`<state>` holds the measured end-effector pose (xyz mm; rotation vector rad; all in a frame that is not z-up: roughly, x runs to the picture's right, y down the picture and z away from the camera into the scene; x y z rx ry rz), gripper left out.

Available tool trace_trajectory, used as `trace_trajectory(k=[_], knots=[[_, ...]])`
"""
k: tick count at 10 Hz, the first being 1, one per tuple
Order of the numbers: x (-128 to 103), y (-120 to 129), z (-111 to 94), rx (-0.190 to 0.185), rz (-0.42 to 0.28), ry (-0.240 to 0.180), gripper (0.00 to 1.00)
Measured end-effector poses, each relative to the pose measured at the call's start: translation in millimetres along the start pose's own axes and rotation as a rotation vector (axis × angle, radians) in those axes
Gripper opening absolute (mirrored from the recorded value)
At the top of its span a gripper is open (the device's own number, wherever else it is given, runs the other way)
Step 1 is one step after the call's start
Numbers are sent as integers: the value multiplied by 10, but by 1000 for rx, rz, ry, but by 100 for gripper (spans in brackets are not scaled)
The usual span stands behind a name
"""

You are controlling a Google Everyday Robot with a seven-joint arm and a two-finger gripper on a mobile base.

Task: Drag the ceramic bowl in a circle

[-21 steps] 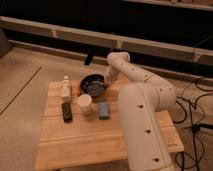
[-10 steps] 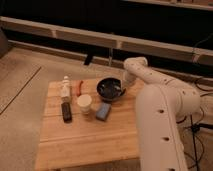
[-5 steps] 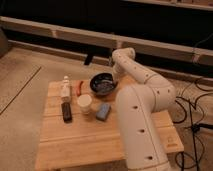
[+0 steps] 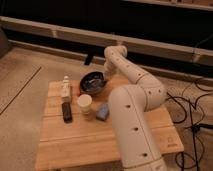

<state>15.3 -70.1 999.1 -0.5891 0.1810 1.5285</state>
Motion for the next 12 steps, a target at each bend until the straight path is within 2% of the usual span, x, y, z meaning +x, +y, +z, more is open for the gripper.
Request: trace_trajectory(k=[2,3,6,9,10,12], knots=[[165,30,-169,-16,16,-40,0],[335,30,-222,-12,15,-51,0],[784,-90,-250,9,46,-45,0],[1110,-438,-199,42,122,-10,0],[1156,-558,-196,54,143,-3,0],[1149,-889,-231,106,172,7,0]])
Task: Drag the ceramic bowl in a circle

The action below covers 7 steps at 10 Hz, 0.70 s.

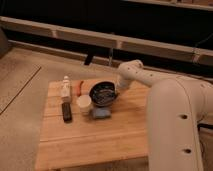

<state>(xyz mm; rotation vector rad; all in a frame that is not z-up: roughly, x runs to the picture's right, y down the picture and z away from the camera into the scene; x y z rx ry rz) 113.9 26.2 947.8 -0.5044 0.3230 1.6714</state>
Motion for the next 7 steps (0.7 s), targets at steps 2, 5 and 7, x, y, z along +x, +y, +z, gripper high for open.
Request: trace_trajectory(k=[2,5,7], knots=[[-146,-124,38,33,-12,10,0],[-484,57,155,33,-70,18,0],[-698,243,205,24,-116,21,0]])
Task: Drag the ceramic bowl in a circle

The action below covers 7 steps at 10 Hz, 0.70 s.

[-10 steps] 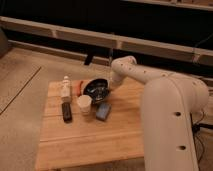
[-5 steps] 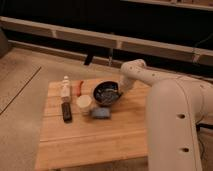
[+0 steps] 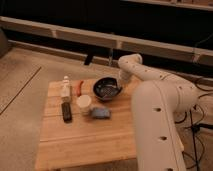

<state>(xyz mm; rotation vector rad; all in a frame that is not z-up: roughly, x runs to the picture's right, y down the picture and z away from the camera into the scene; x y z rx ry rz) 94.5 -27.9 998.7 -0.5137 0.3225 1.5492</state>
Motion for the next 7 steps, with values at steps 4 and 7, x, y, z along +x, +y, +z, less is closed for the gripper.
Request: trace_trajectory(k=[4,7], knots=[[-340,622,48,-75,-102,-5,0],[-375,1113,-80,-172,-130,-39,0]])
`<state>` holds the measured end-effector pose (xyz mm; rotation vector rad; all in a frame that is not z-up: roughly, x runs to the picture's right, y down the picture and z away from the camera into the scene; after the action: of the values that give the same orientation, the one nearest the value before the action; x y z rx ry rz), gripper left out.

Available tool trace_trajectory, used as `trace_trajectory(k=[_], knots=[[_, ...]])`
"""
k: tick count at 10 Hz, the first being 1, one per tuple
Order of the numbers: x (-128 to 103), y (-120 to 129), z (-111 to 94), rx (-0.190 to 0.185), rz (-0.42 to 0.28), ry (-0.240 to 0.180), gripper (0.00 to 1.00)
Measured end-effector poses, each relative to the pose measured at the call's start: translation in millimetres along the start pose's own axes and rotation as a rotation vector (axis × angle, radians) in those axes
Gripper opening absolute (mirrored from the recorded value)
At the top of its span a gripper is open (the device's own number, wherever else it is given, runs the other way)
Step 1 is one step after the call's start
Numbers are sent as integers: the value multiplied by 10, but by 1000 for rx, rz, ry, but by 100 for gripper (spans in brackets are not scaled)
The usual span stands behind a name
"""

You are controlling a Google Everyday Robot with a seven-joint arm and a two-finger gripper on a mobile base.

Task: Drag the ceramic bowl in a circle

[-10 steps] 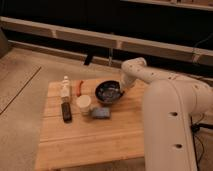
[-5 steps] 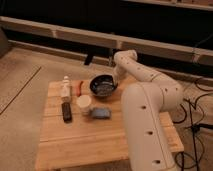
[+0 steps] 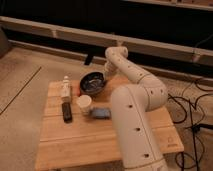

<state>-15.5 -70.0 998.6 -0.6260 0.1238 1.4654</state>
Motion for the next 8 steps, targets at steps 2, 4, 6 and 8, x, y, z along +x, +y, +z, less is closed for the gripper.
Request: trace_trajectory(k=[2,4,6,8], knots=[[93,120,-68,-20,-5,-17,0],[355,26,-115,-9,28,-17,0],[694,-236,-134,25,85,1,0],[944,-564,-149,66,141,25,0]])
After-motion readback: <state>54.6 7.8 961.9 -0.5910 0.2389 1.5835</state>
